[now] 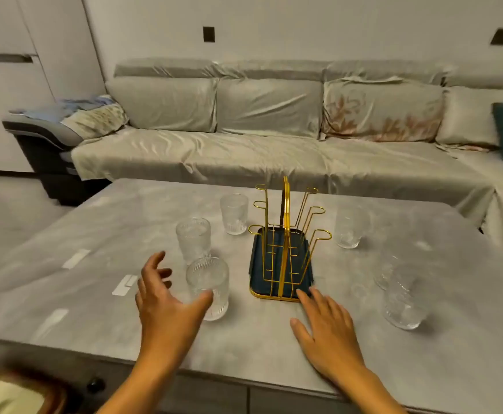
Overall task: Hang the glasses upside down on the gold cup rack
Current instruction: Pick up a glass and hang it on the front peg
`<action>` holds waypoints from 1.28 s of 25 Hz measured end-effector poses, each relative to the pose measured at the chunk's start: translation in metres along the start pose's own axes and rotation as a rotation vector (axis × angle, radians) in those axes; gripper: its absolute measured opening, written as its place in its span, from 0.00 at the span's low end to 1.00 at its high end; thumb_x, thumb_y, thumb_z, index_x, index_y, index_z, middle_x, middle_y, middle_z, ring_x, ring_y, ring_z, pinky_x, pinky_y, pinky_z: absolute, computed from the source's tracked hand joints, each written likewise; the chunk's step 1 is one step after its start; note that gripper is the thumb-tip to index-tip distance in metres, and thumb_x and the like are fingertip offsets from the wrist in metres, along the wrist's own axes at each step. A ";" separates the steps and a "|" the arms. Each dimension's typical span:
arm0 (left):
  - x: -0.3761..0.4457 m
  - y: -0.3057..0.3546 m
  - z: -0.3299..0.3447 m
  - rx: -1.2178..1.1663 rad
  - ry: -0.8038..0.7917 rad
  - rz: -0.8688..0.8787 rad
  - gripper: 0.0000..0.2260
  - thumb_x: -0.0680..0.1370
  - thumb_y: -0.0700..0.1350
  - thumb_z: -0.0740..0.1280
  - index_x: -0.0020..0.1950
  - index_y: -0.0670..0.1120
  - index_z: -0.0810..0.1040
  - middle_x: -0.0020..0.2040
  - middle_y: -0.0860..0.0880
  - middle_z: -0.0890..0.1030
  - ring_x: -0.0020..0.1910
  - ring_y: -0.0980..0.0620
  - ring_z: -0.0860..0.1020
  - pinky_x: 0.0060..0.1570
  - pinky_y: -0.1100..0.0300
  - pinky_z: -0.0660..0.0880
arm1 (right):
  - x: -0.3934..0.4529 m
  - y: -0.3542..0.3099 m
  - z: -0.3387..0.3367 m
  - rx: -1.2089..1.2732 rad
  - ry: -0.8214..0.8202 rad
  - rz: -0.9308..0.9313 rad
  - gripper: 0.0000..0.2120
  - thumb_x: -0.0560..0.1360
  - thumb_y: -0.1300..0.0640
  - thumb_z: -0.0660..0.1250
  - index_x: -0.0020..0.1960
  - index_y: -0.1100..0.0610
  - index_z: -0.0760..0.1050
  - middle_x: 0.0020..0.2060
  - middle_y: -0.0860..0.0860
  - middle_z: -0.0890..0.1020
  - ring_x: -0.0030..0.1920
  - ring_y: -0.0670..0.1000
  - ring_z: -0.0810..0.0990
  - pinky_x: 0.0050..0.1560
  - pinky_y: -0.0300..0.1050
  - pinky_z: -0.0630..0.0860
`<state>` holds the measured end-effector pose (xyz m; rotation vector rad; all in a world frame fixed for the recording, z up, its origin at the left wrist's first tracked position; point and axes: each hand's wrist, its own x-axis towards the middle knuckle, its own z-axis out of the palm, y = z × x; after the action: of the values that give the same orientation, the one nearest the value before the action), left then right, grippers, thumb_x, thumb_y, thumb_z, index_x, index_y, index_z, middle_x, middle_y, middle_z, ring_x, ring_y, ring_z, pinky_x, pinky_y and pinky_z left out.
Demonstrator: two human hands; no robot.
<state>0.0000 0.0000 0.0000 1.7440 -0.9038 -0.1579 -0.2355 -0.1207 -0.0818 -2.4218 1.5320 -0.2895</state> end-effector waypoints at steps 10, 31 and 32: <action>0.024 -0.041 0.017 0.019 -0.461 -0.247 0.42 0.54 0.56 0.80 0.64 0.56 0.65 0.60 0.51 0.79 0.58 0.46 0.78 0.61 0.42 0.73 | 0.002 -0.003 0.003 -0.068 0.019 0.027 0.30 0.78 0.35 0.42 0.77 0.43 0.45 0.78 0.45 0.45 0.77 0.52 0.43 0.73 0.55 0.39; 0.130 0.124 0.018 0.154 -0.506 0.292 0.33 0.63 0.57 0.78 0.66 0.53 0.75 0.52 0.53 0.79 0.46 0.60 0.77 0.39 0.67 0.73 | 0.007 -0.005 0.002 -0.087 0.010 0.042 0.31 0.77 0.34 0.42 0.77 0.42 0.44 0.78 0.45 0.43 0.77 0.52 0.42 0.73 0.56 0.38; 0.128 0.119 0.024 0.185 -0.522 0.310 0.33 0.63 0.57 0.78 0.66 0.53 0.75 0.54 0.52 0.79 0.46 0.60 0.77 0.39 0.68 0.72 | 0.006 -0.005 0.002 -0.087 0.014 0.045 0.30 0.77 0.34 0.42 0.77 0.42 0.44 0.78 0.45 0.43 0.77 0.52 0.42 0.73 0.56 0.39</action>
<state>0.0189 -0.1118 0.1353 1.7339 -1.5991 -0.3429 -0.2280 -0.1243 -0.0822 -2.4516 1.6354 -0.2362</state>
